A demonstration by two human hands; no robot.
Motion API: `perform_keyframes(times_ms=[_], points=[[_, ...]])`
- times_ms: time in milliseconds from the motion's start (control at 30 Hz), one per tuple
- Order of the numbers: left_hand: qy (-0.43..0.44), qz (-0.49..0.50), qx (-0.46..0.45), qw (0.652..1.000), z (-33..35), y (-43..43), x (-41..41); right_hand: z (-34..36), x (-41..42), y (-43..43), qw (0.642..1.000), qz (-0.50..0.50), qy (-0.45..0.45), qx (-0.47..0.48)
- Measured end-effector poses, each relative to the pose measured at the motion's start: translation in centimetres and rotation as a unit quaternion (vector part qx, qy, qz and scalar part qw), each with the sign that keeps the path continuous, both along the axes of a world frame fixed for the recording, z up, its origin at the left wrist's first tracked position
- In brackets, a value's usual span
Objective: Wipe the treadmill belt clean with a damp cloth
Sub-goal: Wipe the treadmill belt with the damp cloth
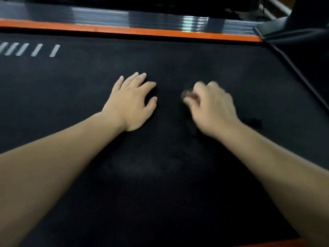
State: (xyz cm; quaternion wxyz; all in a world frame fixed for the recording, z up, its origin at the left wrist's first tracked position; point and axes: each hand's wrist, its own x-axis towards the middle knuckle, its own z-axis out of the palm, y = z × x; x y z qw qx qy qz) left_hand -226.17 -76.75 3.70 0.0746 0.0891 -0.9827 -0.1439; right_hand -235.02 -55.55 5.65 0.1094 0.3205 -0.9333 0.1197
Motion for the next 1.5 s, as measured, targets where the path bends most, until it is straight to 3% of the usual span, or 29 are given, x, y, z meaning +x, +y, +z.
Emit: perform_keyframes(times_ms=[67, 133, 300, 367, 500, 567, 633, 700, 800, 900, 1067, 1133, 1233, 1333, 1433, 1500], points=[[0.014, -0.012, -0.012, 1.0, 0.3, 0.4, 0.2, 0.3, 4.3, 1.2, 0.994, 0.107, -0.023, 0.007], [0.01, -0.015, -0.011, 1.0, 0.8, 1.2, 0.5, 0.9, 3.7, 2.5, 0.989, 0.14, -0.019, 0.047], [-0.06, 0.032, 0.044, 0.997, 0.7, 4.1, 1.1, 0.9, -1.0, 3.2, 0.997, -0.066, -0.049, 0.004], [-0.059, 0.032, 0.0, 0.998, -0.1, 4.6, 1.3, 0.2, 3.2, 3.3, 1.0, 0.006, -0.018, 0.004], [-0.062, 0.03, -0.045, 0.997, -0.4, 4.7, 1.4, 0.7, 8.2, 5.8, 0.983, 0.169, -0.056, 0.054], [-0.063, 0.024, -0.047, 0.997, -0.3, 4.8, 1.3, 0.9, 4.5, 6.0, 0.992, 0.112, -0.009, 0.062], [-0.064, 0.026, -0.048, 0.996, -0.3, 4.9, 1.4, 1.1, 0.9, 6.3, 0.998, -0.028, -0.034, 0.033], [-0.057, 0.033, -0.054, 0.996, -0.4, 5.0, 1.4, 0.4, 1.7, 6.2, 0.996, -0.08, -0.027, 0.01], [-0.051, 0.041, -0.06, 0.996, -0.3, 5.2, 1.3, -0.1, 8.7, 6.4, 0.996, 0.077, -0.034, 0.002], [-0.054, 0.036, -0.054, 0.996, 0.1, 5.5, 1.5, 0.9, 7.7, 7.7, 0.982, 0.17, -0.045, 0.062], [-0.083, 0.048, -0.009, 0.995, 0.6, 5.5, 1.0, 0.7, 0.7, 9.2, 0.997, -0.06, -0.03, 0.033], [-0.085, 0.079, 0.006, 0.993, 1.1, 6.4, 0.1, 0.3, 4.3, 9.4, 0.999, 0.016, -0.007, 0.026], [-0.065, 0.066, 0.017, 0.996, 1.6, 9.0, -1.5, 0.7, 6.2, 11.1, 0.989, 0.115, -0.053, 0.072], [-0.061, 0.031, 0.042, 0.997, 1.1, 10.8, -2.6, 1.0, -0.1, 11.9, 0.996, 0.028, 0.004, 0.083], [-0.065, 0.041, 0.02, 0.997, 0.2, 11.0, -2.8, 1.2, -3.6, 11.4, 0.992, -0.113, -0.046, 0.032], [-0.059, 0.038, 0.004, 0.998, -0.1, 11.1, -2.8, 0.6, -1.3, 11.0, 0.997, -0.076, -0.019, 0.023]])
